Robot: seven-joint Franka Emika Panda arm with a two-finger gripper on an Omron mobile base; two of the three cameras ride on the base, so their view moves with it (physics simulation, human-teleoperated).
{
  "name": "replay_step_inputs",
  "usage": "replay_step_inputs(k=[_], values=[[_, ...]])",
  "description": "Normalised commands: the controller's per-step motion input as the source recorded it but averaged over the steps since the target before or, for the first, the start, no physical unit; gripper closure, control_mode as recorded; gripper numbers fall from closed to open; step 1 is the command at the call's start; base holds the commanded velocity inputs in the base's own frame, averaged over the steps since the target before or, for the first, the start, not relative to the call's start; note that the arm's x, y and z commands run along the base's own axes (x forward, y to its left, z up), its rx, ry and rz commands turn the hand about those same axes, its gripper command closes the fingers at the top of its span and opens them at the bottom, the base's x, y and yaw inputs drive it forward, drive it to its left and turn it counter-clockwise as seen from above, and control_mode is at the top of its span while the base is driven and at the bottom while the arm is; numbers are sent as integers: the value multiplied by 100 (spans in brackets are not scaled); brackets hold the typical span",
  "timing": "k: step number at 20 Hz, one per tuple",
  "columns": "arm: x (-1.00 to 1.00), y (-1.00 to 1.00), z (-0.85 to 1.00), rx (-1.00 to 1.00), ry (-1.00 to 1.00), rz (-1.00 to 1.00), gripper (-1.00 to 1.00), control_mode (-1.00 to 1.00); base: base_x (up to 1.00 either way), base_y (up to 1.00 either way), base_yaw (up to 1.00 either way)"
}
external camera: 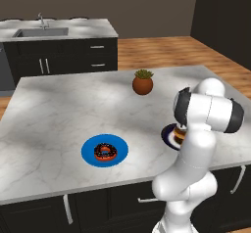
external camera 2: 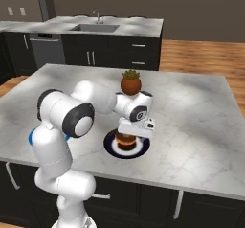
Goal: Place the pastries on the plates.
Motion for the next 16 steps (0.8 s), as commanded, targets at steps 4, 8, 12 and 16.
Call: replay_step_inputs(k=[4, 8, 12, 16], values=[[-19, 0, 27, 0, -10, 0, -100, -100, 0, 0, 0], [-3, -4, -27, 0, -5, 2, -100, -100, 0, 0, 0], [-13, -3, 100, 0, -12, 1, -100, -100, 0, 0, 0], [-19, 0, 100, 0, -15, 0, -100, -100, 0, 0, 0]])
